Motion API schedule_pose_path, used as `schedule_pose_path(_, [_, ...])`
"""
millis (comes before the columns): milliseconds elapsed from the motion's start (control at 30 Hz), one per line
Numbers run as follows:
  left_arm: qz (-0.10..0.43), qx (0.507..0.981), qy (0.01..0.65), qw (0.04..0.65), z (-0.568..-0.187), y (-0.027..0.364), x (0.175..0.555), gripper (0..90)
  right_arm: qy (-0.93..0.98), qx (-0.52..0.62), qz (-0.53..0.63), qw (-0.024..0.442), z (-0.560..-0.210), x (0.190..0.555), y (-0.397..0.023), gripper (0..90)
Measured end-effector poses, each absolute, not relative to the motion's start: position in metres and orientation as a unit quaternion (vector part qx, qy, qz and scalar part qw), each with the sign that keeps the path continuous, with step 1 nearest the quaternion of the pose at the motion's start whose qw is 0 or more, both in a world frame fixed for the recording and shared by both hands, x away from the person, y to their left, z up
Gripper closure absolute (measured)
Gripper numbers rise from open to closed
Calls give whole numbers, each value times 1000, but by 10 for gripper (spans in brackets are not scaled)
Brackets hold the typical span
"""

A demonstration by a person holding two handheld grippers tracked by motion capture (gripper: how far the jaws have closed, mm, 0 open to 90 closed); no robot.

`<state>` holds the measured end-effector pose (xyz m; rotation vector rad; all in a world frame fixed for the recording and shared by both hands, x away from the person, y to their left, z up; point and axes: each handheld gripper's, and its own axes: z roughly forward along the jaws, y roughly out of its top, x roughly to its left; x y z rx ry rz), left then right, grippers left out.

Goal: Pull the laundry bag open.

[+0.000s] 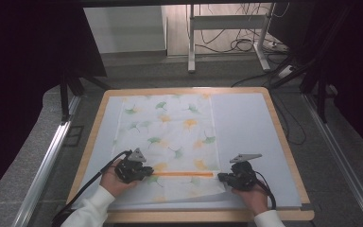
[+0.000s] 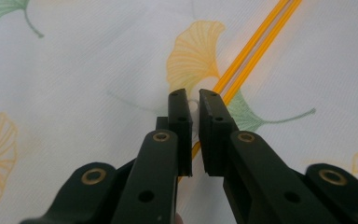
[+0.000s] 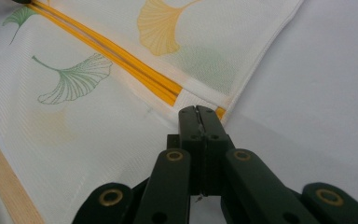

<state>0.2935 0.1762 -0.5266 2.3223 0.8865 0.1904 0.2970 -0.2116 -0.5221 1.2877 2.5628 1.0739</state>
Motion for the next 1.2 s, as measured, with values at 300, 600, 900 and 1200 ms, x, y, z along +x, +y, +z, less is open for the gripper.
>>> schedule_pose_path(300, [79,881,346,312,-527,190,288,847,836,420,351,40,-522,297,-212,896])
schedule_pose_path(600, [82,878,355,310,-527,202,285,847,837,419,351,39,-522,297,-212,896])
schedule_pose_path(900, [79,869,373,316,-528,219,281,847,837,418,351,39,-522,297,-212,896])
schedule_pose_path(1200, [84,870,376,309,-528,225,279,847,837,417,351,40,-522,297,-212,896])
